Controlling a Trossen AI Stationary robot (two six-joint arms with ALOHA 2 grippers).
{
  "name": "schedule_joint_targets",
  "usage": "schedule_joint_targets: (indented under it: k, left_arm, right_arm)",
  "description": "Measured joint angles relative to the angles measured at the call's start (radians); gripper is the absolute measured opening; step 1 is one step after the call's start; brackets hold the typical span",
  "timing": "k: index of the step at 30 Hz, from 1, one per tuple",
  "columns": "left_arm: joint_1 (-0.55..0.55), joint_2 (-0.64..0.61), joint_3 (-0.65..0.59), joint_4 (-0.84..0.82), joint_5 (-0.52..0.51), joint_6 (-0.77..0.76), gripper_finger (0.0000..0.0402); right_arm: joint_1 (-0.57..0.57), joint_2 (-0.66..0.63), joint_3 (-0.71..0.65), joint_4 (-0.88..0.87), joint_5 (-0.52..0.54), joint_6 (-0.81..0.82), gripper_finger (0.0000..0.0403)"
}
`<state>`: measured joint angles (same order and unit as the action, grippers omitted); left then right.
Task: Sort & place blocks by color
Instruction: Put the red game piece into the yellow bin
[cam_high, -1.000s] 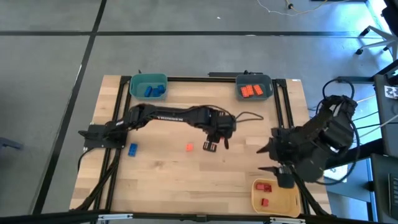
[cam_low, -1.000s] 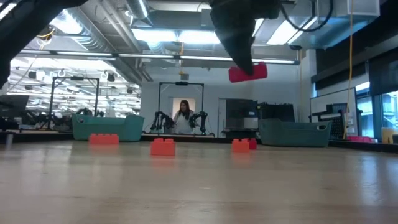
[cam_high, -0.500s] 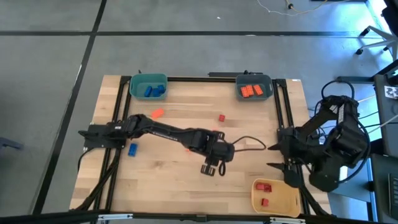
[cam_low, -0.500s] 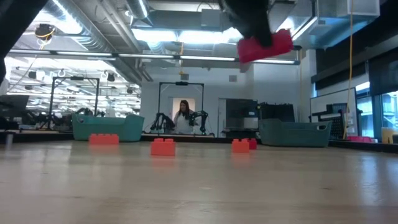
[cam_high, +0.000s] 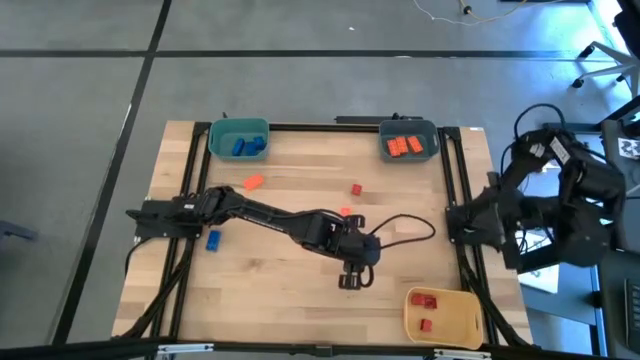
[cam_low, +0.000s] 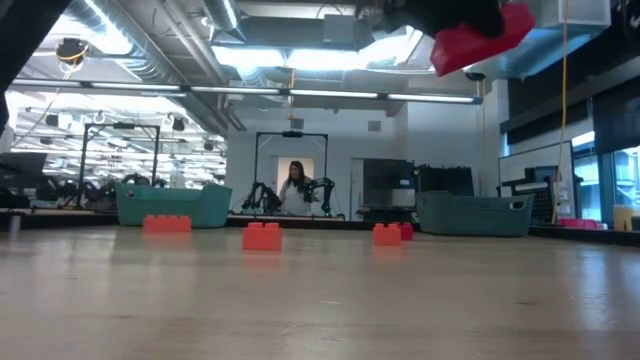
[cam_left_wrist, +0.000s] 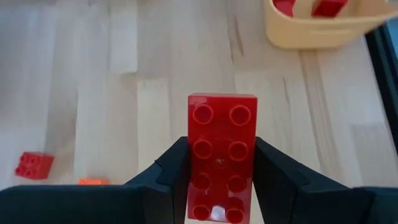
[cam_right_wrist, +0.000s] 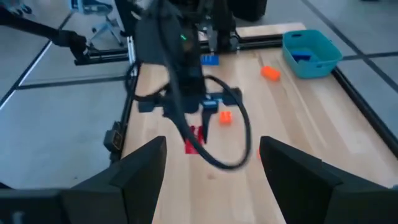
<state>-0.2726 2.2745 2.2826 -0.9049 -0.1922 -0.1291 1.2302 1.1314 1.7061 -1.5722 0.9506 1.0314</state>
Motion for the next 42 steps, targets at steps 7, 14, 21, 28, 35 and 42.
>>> schedule_joint_targets:
  k: [7,14,21,28,35,42]
  left_arm:
    - [0.005,0.0,0.0,0.088,-0.007,0.0,0.0128]
    - [0.005,-0.001,0.0,0.179,0.013,0.0,0.0128]
    - [-0.008,-0.001,0.0,0.325,0.053,0.005,0.0127]
    - [-0.018,0.024,-0.002,0.397,0.032,0.033,0.0128]
    - [-0.002,0.021,0.0,0.397,0.026,0.028,0.0127]
    - [0.011,0.013,0.0,0.4,0.061,0.026,0.0127]
  right_arm:
    - [0.011,-0.18,-0.253,-0.001,-0.017,0.156,0.0262]
    - [0.011,-0.306,-0.423,0.011,-0.08,0.27,0.0262]
    - [0.011,-0.335,-0.444,0.036,-0.082,0.256,0.0262]
    - [0.011,-0.335,-0.429,0.132,-0.12,0.187,0.0262]
    - [0.011,-0.326,-0.434,0.267,-0.212,0.139,0.0262]
    - [0.011,-0.327,-0.434,0.304,-0.212,0.138,0.0262]
